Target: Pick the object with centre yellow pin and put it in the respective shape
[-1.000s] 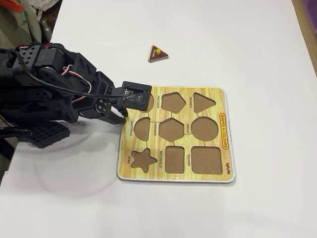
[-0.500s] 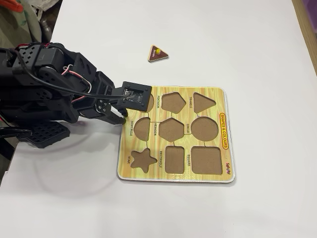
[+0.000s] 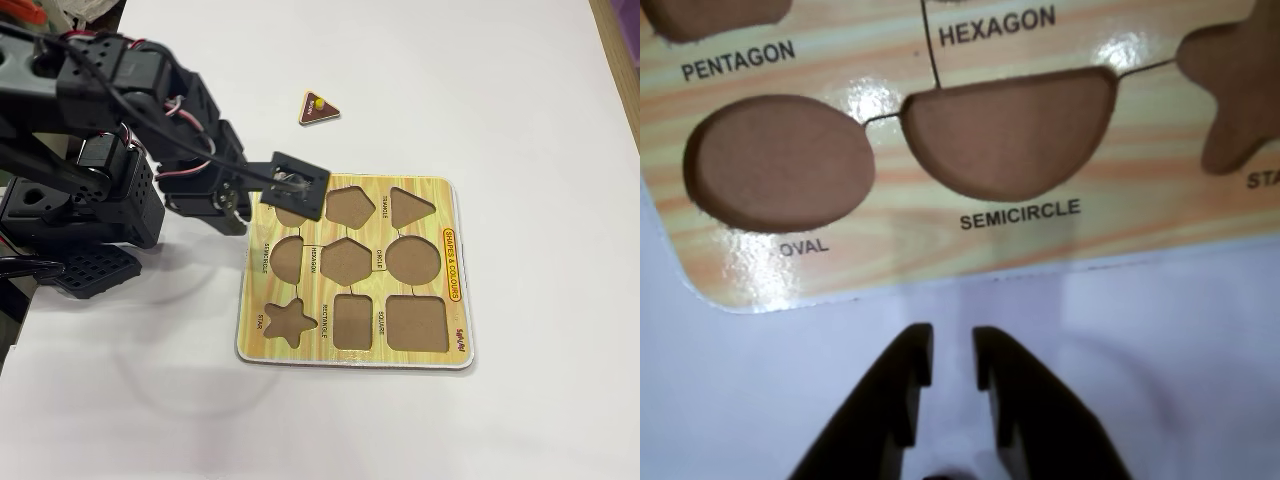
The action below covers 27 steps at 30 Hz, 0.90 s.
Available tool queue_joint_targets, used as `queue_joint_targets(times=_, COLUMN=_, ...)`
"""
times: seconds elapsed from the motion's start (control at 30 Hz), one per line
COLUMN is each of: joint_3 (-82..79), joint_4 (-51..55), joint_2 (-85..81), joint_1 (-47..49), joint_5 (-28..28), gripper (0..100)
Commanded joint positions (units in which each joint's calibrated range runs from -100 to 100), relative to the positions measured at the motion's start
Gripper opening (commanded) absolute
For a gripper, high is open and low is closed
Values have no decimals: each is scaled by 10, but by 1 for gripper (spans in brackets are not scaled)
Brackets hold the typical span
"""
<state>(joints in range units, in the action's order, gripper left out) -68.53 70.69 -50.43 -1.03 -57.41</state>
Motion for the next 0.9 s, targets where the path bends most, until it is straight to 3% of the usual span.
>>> queue_joint_targets(times=0.0, joint_3=99, joint_4=3, joint_2=63, joint_1=-7, joint_5=-1, gripper=5)
queue_joint_targets(times=0.43, joint_3=279, joint_4=3, joint_2=231, joint_1=28, joint_5=-2, gripper=6)
queue_joint_targets(times=0.6, joint_3=282, joint_4=2, joint_2=257, joint_1=90, joint_5=-58, gripper=5)
queue_joint_targets(times=0.87, joint_3=336, joint_4=-6, joint_2=308, joint_1=185, joint_5=-83, gripper=5)
